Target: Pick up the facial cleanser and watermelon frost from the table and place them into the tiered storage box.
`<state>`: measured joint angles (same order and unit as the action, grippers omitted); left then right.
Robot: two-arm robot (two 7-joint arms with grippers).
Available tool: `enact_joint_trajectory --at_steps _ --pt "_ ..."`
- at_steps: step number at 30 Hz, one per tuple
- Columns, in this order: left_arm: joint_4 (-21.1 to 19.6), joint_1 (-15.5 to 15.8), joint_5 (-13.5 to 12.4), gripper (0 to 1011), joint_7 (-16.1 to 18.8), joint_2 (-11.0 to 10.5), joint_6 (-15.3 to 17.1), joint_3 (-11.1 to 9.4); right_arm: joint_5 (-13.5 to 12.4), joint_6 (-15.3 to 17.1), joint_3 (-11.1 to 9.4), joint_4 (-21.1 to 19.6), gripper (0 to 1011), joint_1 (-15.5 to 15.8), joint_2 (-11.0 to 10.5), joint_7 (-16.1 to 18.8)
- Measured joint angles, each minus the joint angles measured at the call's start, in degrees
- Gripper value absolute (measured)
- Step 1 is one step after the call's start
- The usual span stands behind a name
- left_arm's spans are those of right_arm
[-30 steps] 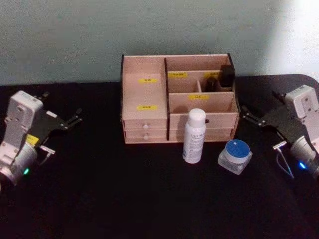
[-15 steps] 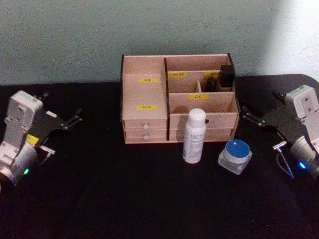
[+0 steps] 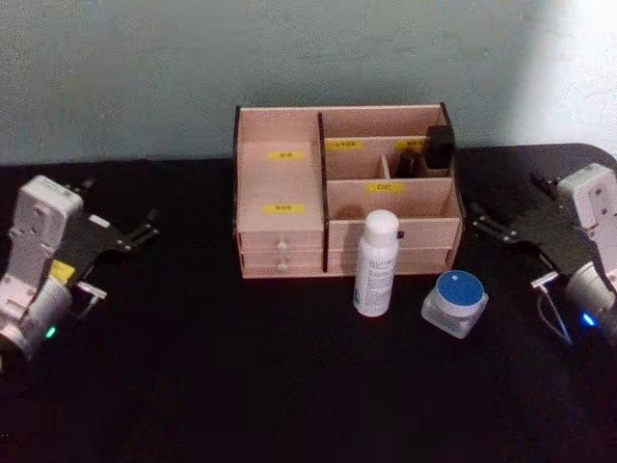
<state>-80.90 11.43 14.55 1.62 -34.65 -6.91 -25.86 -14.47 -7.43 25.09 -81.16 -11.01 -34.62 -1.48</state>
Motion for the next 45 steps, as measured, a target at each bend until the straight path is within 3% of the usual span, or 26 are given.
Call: enact_joint_trajectory --at_steps 8,20,26,33,45 --pt "0.0 0.0 0.0 1001 0.0 0.0 0.0 0.0 -1.3 -2.3 -2.8 -2.7 1003 2.5 -0.7 1.4" --pt "0.0 0.0 0.0 1001 0.0 0.0 0.0 0.0 -5.4 -3.6 -5.6 -10.4 1003 8.5 -4.0 7.9" --pt "0.0 0.0 0.0 1001 0.0 0.0 0.0 0.0 -6.5 -4.0 -5.5 -13.1 1003 10.9 -5.0 11.6" --pt "0.0 0.0 0.0 1001 0.0 0.0 0.0 0.0 -7.1 -3.7 -4.5 -13.8 1003 11.7 -5.1 15.8" --pt "0.0 0.0 0.0 1001 0.0 0.0 0.0 0.0 -8.7 -1.2 -2.4 -10.5 1003 9.2 -2.2 22.6"
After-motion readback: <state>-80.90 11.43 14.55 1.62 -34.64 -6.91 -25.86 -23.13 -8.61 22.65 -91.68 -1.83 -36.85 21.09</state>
